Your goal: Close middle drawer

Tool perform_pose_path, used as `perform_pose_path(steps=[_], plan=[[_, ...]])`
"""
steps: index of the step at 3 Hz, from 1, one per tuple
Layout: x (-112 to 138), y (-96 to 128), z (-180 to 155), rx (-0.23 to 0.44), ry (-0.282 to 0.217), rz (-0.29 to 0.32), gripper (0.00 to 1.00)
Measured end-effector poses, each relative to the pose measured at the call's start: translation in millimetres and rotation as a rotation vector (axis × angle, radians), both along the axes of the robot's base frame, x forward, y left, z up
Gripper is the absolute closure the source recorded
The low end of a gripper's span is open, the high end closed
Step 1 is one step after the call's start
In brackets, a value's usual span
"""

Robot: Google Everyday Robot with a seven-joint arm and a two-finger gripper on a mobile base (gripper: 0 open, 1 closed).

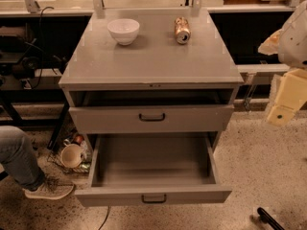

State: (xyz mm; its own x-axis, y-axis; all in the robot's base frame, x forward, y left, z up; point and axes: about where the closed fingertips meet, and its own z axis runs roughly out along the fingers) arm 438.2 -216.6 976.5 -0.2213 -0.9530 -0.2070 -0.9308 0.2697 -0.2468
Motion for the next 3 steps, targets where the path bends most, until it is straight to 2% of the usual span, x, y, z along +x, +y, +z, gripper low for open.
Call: perform_pose_path(steps=[1,2,3], plan=[[0,0,0,0.000,0.000,0.000,0.00],[0,0,-18,0.014,0.020,-0.029,0.00],[-4,5,-100,0.062,0.140,-0.125,0.00]])
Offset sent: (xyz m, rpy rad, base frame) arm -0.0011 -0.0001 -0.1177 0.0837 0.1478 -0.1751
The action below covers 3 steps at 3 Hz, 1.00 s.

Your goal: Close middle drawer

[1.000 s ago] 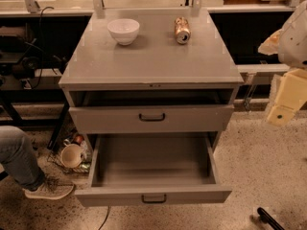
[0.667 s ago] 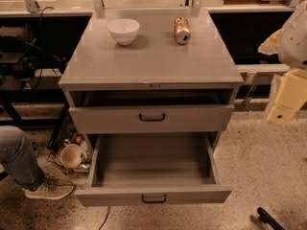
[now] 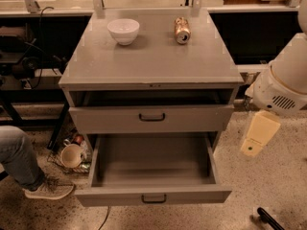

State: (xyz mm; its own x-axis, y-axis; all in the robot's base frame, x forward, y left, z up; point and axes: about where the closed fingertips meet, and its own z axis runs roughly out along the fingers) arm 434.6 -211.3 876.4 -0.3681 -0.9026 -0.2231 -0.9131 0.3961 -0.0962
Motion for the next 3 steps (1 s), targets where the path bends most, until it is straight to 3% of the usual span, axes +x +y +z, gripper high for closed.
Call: perform_pose_path(steps=[1,2,3], plan=[[-1,0,-6,0.005,0.010,-0.007,0.00],[-10,4,-67,0.039,0.110,-0.070,0.00],[-33,23,-190,0.162,0.276,-0.176,0.00]])
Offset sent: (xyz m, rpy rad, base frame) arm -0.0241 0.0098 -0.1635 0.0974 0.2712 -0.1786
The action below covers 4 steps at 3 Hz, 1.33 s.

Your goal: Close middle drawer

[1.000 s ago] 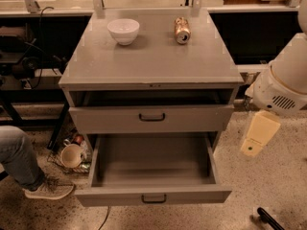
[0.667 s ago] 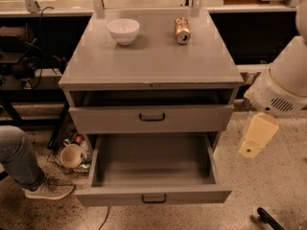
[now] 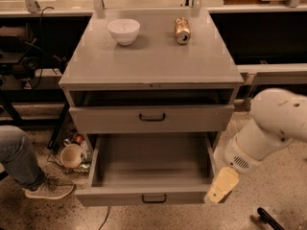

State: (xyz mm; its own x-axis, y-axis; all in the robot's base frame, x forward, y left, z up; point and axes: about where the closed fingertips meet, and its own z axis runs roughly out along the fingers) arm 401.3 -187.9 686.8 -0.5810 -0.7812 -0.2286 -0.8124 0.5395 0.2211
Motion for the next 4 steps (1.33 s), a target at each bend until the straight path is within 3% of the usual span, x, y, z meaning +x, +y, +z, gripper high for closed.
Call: perform_pose_path(steps=[1,2,3,4], plan=[[-8,15,-59,0.084,0.063,-0.052,0.00],[-7,16,-68,0.094,0.070,-0.058,0.00],[-14,13,-101,0.137,0.133,-0.101,0.00],[-22,10,-156,0.196,0.208,-0.176,0.00]])
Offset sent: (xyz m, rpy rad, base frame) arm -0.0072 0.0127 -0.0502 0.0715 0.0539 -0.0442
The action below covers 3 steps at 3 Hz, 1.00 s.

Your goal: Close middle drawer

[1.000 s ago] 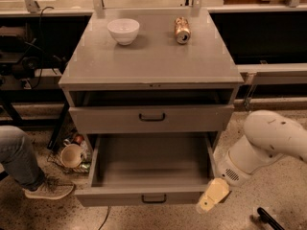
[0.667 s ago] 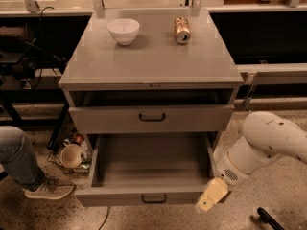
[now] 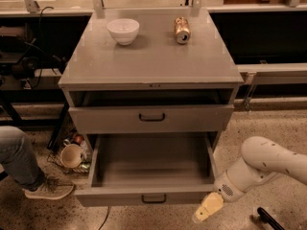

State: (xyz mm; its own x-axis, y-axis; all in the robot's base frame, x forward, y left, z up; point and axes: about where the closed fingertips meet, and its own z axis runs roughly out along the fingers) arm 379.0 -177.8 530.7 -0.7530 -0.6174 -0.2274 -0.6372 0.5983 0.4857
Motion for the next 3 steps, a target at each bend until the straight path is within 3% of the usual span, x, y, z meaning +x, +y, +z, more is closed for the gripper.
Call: perform_pose_path(steps=[1,3], plan=[[-2,-5,-52,0.039,0.006,-0.084,0.26],[33,1,-94,0.047,-0.138,-0.160,0.72]])
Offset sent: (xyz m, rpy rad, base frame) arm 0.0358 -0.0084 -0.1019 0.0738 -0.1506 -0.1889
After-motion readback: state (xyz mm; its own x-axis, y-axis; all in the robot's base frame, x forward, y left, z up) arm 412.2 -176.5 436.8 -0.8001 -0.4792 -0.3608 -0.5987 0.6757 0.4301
